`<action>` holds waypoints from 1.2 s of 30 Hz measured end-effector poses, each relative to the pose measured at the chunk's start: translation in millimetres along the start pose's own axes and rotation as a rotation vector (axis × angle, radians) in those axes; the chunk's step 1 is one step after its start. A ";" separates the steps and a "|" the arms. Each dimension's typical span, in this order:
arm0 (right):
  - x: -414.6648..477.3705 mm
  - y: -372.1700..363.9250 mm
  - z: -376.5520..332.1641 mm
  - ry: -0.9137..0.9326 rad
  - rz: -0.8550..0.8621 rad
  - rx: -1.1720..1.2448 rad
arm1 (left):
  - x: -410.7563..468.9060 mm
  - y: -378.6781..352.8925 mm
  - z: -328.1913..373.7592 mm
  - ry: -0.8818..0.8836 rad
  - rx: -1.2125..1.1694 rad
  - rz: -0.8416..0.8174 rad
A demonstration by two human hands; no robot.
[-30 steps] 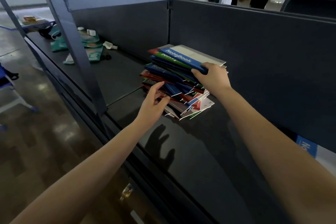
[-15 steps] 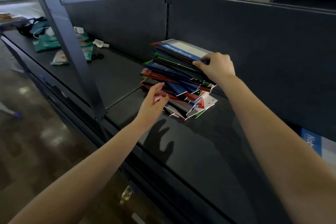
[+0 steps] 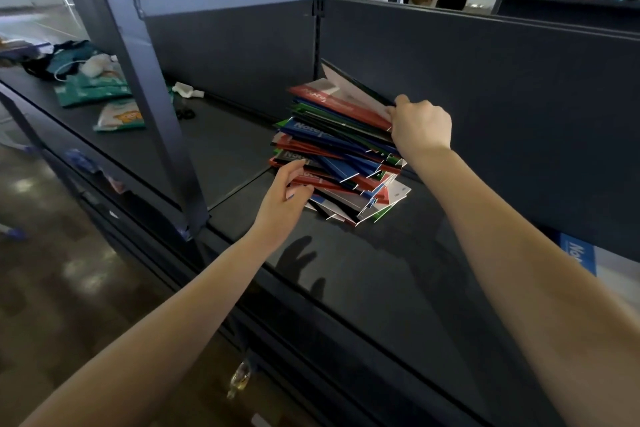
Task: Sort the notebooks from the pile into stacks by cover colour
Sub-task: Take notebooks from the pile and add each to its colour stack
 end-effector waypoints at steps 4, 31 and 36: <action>-10.1 9.4 -1.4 0.012 0.076 -0.012 | -5.7 -5.0 1.0 0.001 -0.036 -0.015; -197.4 30.1 -40.1 0.141 0.372 0.495 | -39.0 -43.6 -7.6 0.089 -0.361 0.070; -194.5 -3.9 13.3 -0.188 0.109 0.538 | -52.4 -54.8 -9.9 0.068 -0.261 0.001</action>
Point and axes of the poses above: each hand's wrist, its own x-axis towards the middle knuckle, its own y-axis out of the back of the hand, z = x × y, the point moved 10 cm from there along x, towards the middle knuckle, and after that the axes turned 6 degrees about z, right-handed, at the moved point
